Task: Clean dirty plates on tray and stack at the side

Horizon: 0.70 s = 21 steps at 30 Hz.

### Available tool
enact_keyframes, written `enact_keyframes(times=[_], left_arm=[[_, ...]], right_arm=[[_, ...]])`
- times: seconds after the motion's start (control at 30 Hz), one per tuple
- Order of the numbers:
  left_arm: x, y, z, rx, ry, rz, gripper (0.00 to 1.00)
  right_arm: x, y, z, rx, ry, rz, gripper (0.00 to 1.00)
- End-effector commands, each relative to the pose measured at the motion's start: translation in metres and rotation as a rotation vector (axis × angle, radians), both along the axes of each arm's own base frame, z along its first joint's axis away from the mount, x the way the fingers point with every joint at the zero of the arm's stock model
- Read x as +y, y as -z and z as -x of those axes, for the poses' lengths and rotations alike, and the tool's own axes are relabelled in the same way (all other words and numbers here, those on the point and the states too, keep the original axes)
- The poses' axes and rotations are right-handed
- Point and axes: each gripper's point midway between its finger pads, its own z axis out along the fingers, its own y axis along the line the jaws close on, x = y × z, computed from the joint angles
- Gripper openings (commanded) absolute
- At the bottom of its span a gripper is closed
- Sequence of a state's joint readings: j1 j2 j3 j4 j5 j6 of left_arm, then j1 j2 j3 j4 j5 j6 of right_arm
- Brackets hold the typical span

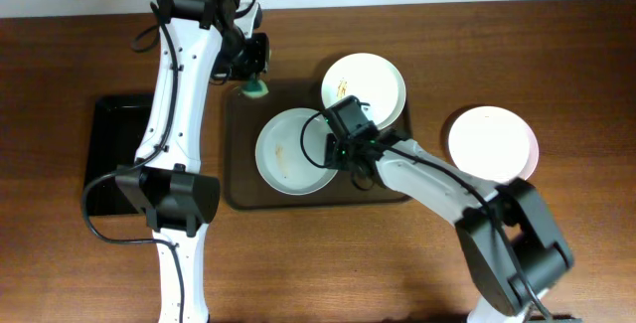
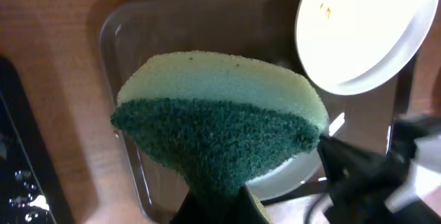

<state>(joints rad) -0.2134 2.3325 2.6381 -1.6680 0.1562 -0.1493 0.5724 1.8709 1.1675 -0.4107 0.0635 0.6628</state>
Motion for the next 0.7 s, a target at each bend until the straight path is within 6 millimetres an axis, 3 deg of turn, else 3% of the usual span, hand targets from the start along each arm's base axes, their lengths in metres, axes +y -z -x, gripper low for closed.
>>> enact_keyframes(times=[0.0,0.3,0.53,0.67], left_arm=[[0.001,0.002,0.003,0.009,0.024,-0.014,0.01],[0.001,0.008,0.005,0.031,0.031,-0.02,0.01],[0.004,0.043,0.021,0.162,0.033,-0.04,0.01],[-0.001,0.074,0.036,0.257,0.05,-0.057,0.01]], right_arm=[[0.012,-0.003,-0.016,-0.017,0.055,-0.026,0.04],[0.022,0.021,-0.022,0.01,0.167,-0.078,0.04],[0.028,0.031,-0.026,0.017,0.172,-0.096,0.04],[0.027,0.031,-0.026,0.016,0.172,-0.096,0.04]])
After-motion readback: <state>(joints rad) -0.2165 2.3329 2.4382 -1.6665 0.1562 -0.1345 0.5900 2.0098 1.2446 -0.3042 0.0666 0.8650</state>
